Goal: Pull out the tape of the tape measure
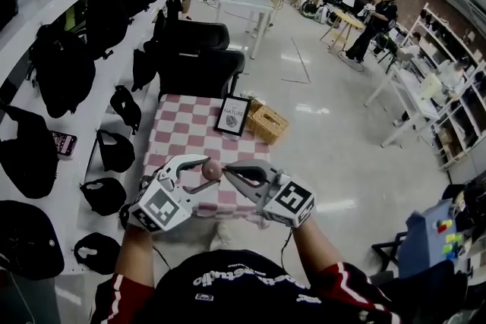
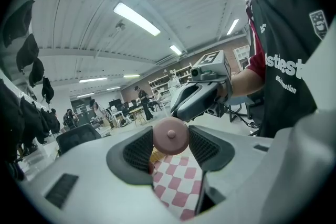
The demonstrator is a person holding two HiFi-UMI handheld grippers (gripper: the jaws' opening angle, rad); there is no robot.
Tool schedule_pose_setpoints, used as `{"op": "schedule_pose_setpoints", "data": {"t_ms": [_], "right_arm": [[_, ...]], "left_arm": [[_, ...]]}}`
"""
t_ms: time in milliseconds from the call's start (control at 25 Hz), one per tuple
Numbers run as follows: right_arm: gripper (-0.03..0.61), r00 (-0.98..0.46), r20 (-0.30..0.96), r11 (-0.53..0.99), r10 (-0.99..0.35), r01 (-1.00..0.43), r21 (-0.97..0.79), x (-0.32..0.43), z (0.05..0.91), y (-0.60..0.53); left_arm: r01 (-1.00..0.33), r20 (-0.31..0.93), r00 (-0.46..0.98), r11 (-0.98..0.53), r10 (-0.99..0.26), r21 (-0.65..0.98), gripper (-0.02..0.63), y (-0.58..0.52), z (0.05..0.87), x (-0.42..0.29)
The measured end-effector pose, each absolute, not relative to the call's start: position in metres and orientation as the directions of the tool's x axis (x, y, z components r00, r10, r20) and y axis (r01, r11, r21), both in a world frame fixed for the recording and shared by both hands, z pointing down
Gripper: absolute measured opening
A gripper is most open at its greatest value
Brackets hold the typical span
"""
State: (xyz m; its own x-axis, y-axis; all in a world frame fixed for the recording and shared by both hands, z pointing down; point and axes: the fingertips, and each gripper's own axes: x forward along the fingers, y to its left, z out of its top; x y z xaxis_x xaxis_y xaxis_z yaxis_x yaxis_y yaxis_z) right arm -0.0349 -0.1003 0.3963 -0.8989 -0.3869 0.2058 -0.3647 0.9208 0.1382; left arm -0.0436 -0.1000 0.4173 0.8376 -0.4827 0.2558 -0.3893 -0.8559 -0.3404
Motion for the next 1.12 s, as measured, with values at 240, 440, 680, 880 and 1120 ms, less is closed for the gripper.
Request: {"op": "schedule_pose_setpoints", "data": {"t_ms": [240, 440, 680, 880, 1120], "right_arm": [[0.008, -0.878, 0.162, 0.892, -0.450, -0.436, 0.116, -0.022, 0.388, -0.110], [0.006, -0.834, 0.093, 0.839, -0.544, -0.540, 0.069, 0.005, 0.376, -0.130], [0.006, -0.728, 0.049, 0.729, -0.684, -0.685, 0.014, 0.060, 0.363, -0.158], [0.008, -0.627, 0.012, 0.624, -0.779, -0.777, -0.081, 0.095, 0.360, -0.178], [0.008, -0.602, 0.026, 0.595, -0.798, -0.794, -0.125, 0.093, 0.373, -0.182]], "left_arm": [[-0.457, 0.241, 0.809, -0.832, -0.536, -0.314, 0.215, -0.110, 0.413, -0.051], [-0.535, 0.298, 0.726, -0.782, -0.619, -0.320, 0.215, -0.127, 0.433, -0.084], [-0.660, 0.345, 0.610, -0.698, -0.713, -0.276, 0.215, -0.146, 0.448, -0.145], [-0.725, 0.348, 0.542, -0.635, -0.765, -0.267, 0.215, -0.155, 0.449, -0.176], [-0.725, 0.350, 0.536, -0.631, -0.768, -0.275, 0.215, -0.159, 0.449, -0.171]]}}
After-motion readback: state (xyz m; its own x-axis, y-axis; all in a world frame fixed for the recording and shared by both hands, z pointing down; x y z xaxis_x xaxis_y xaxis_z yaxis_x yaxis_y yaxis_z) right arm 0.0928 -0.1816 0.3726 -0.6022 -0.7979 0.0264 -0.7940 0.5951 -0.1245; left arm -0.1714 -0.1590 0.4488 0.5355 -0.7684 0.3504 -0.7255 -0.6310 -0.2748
